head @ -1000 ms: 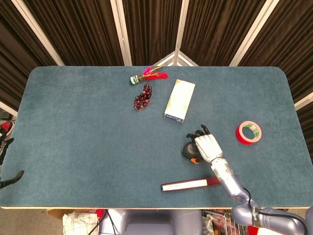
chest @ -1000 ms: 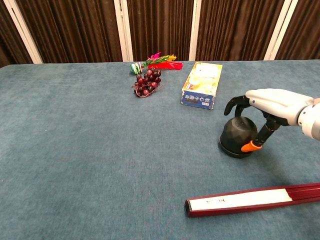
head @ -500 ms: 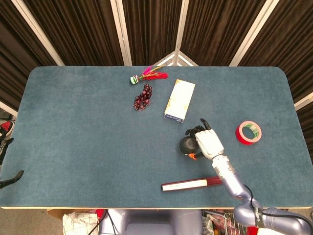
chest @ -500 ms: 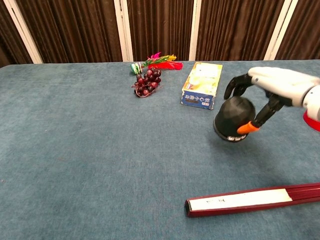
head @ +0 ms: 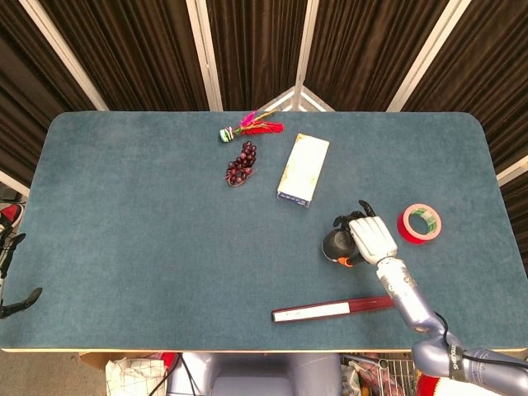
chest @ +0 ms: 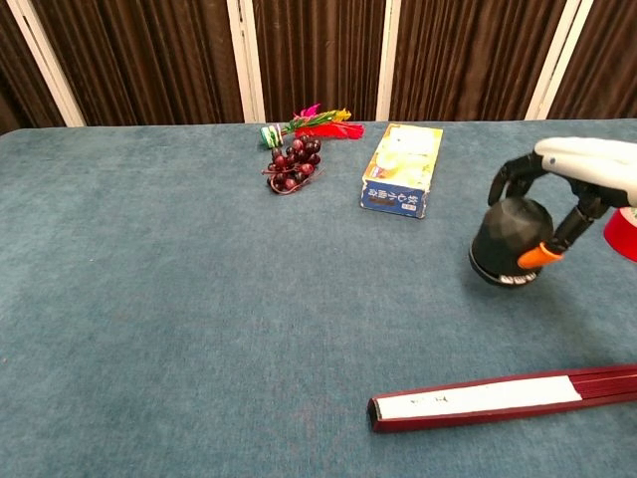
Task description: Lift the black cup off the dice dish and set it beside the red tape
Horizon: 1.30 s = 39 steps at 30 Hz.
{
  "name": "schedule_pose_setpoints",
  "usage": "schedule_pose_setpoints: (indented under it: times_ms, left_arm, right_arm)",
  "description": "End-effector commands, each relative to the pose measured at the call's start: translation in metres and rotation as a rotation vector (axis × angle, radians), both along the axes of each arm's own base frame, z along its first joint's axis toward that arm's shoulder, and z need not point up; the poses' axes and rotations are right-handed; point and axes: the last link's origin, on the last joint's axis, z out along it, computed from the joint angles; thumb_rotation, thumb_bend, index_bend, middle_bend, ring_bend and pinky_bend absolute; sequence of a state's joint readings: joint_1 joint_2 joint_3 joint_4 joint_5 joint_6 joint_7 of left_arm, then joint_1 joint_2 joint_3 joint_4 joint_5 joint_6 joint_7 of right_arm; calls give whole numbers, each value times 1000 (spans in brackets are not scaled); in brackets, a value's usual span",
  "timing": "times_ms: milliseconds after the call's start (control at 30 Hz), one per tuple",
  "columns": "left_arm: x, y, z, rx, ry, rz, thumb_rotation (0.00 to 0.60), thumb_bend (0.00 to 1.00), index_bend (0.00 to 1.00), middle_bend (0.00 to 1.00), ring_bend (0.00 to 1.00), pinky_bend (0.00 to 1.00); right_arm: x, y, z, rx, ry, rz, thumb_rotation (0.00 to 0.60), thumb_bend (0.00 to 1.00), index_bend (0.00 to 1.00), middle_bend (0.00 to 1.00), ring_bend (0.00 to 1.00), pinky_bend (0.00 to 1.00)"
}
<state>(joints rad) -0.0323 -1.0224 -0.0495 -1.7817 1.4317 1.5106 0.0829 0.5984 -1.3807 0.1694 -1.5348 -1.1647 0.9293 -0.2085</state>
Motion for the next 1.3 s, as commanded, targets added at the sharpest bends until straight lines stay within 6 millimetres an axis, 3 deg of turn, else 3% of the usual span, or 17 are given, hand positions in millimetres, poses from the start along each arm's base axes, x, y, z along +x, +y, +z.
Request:
schedule_pose_setpoints:
  times_ms: [33, 633, 900, 1300]
  left_arm:
    - [0, 0, 0, 1, 0, 1, 600, 311, 121, 0, 0, 88]
    - [0, 0, 1, -2, -1, 0, 600, 311, 121, 0, 0, 88]
    - [0, 0, -2, -7, 5, -1, 600, 311, 121, 0, 0, 88]
    - [0, 0, -1, -6, 5, 1, 600, 311, 126, 0, 0, 88]
  right_arm:
    - [-6, 0, -1, 43, 44, -28, 600, 126, 354, 555, 273, 0]
    - [-22, 0, -8, 3, 309, 0, 600, 131, 363, 561, 280, 0]
    - [-17, 2, 2, -25, 253, -8, 600, 131, 363, 565, 283, 0]
    - [-4, 5, 10, -97, 390, 86, 600, 131, 394, 579, 290, 0]
